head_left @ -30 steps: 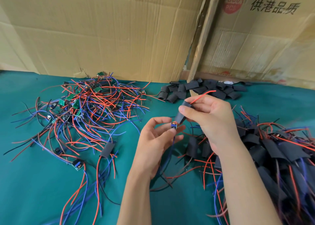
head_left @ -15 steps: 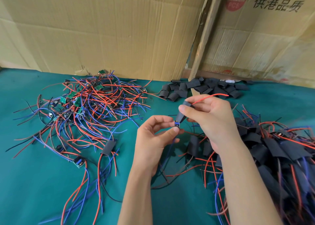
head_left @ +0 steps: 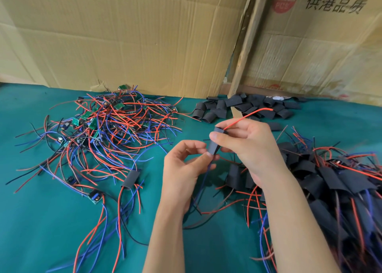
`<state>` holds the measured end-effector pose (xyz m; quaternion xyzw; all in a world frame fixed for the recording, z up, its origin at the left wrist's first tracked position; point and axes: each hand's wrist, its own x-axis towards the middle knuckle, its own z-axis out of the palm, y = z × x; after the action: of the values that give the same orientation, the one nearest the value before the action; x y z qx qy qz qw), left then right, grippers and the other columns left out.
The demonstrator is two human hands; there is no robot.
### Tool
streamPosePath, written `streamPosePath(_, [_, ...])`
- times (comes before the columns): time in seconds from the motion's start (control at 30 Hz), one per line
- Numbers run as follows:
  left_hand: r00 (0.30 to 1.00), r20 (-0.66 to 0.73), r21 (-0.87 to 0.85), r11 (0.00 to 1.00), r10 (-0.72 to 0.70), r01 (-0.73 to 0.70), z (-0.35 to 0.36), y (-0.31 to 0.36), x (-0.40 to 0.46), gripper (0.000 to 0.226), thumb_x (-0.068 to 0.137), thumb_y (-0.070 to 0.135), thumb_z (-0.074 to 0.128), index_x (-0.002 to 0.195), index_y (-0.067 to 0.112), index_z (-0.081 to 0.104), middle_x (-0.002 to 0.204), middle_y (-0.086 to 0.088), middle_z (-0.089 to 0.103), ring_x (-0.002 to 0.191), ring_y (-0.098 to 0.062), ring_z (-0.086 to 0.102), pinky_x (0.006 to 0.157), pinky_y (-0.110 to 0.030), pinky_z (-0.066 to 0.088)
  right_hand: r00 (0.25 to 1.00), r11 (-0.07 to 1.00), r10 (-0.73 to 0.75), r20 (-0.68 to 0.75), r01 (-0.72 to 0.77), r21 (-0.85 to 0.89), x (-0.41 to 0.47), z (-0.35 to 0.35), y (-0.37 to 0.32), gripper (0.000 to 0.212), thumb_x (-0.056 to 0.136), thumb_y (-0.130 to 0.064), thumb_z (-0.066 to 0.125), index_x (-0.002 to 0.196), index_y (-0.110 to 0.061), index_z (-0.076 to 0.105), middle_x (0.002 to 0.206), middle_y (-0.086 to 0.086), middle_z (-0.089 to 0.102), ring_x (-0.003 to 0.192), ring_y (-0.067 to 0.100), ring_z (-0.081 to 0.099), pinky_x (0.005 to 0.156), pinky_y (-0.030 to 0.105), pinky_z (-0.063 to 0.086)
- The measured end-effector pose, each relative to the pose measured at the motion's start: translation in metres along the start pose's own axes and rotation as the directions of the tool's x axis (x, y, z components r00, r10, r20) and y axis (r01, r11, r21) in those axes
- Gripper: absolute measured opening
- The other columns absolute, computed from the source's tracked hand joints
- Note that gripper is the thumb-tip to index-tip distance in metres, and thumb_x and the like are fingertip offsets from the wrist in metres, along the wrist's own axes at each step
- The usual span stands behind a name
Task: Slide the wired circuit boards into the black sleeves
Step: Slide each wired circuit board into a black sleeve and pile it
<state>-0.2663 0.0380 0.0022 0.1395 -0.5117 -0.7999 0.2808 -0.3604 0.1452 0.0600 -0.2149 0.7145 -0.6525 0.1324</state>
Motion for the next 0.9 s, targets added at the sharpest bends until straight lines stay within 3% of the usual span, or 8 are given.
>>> streamPosePath(0.17, [0.999,-0.012,0.088,0.995,0.04,-0.039,0.0,0.001,0.001,0.009,0.092,-0.003,0.066,0.093,0.006,0.061,0.095,-0.024,0.069,0.069,-0.026,0.074,0.059,-0.025,0.055,0.981,0.979,0.148,0.129,-0.163,0.12,-0.003,0.01,-0.004,0.015,0.09,-0.01,0.076,0.101,-0.002,0.07,0.087,0.019,0.077,0.073,0.028,0.074,0.066,0.034,0.062])
streamPosePath(0.27, [0.998,-0.024,0.134,0.99,0.055,-0.051,0.001,0.001,0.0,0.012,0.092,0.003,0.068,0.092,0.009,0.058,0.098,-0.03,0.068,0.066,-0.027,0.073,0.056,-0.025,0.054,0.979,0.983,0.149,0.138,-0.162,0.089,-0.004,0.012,-0.008,0.009,0.093,-0.004,0.07,0.101,-0.004,0.071,0.089,0.019,0.077,0.07,0.027,0.073,0.064,0.033,0.062])
streamPosePath(0.4, [0.99,0.138,-0.004,1.0,-0.025,0.026,0.002,0.006,-0.002,0.014,0.077,0.027,0.079,0.088,0.024,0.071,0.088,-0.01,0.07,0.074,-0.021,0.072,0.064,-0.025,0.055,0.996,0.998,0.06,-0.062,-0.058,0.026,-0.006,0.001,-0.024,0.014,0.088,-0.002,0.066,0.091,-0.011,0.076,0.081,0.013,0.078,0.078,0.029,0.075,0.06,0.034,0.059])
streamPosePath(0.47, [0.984,0.168,-0.066,0.995,-0.066,0.079,0.001,0.007,-0.002,0.018,0.077,0.032,0.077,0.092,0.022,0.072,0.091,-0.008,0.07,0.081,-0.022,0.072,0.07,-0.027,0.056,0.976,0.996,-0.018,-0.218,-0.002,-0.093,-0.008,-0.022,-0.036,0.011,0.075,-0.021,0.069,0.079,-0.018,0.079,0.077,0.007,0.078,0.085,0.034,0.074,0.066,0.044,0.06])
streamPosePath(0.6, [0.991,0.105,-0.061,0.994,-0.084,0.091,0.0,0.003,0.001,0.01,0.086,0.024,0.067,0.093,0.019,0.072,0.094,-0.01,0.072,0.087,-0.023,0.072,0.073,-0.028,0.057,0.928,0.924,-0.09,-0.363,-0.058,-0.377,-0.025,-0.085,-0.06,0.032,0.056,-0.047,0.061,0.082,-0.043,0.08,0.073,-0.008,0.077,0.078,0.025,0.076,0.061,0.045,0.061])
streamPosePath(0.73, [0.994,0.057,-0.062,0.994,-0.09,0.093,0.002,0.001,0.002,0.009,0.084,0.017,0.066,0.092,0.014,0.071,0.09,-0.011,0.072,0.085,-0.024,0.073,0.074,-0.028,0.058,0.917,0.8,0.029,-0.397,-0.259,-0.541,-0.039,-0.115,-0.061,0.044,0.043,-0.065,0.067,0.082,-0.046,0.075,0.078,-0.013,0.075,0.095,0.024,0.073,0.093,0.054,0.057])
streamPosePath(0.8, [0.996,0.018,-0.092,0.992,-0.088,0.09,0.001,0.001,0.004,0.005,0.088,0.008,0.066,0.093,0.009,0.068,0.087,-0.012,0.071,0.085,-0.025,0.072,0.075,-0.028,0.059,0.918,0.795,-0.055,-0.393,-0.198,-0.573,-0.039,-0.115,-0.064,0.047,0.047,-0.069,0.064,0.083,-0.041,0.071,0.089,-0.02,0.072,0.106,0.019,0.07,0.102,0.049,0.053])
streamPosePath(0.9, [0.999,0.004,-0.031,0.998,-0.053,0.053,0.005,-0.002,0.003,0.014,0.095,-0.005,0.056,0.093,0.004,0.065,0.086,-0.014,0.069,0.083,-0.024,0.07,0.077,-0.027,0.059,0.95,0.784,-0.148,-0.276,-0.057,-0.618,-0.043,-0.047,-0.09,0.036,0.063,-0.06,0.062,0.095,-0.047,0.071,0.085,-0.027,0.072,0.092,0.001,0.069,0.089,0.03,0.055])
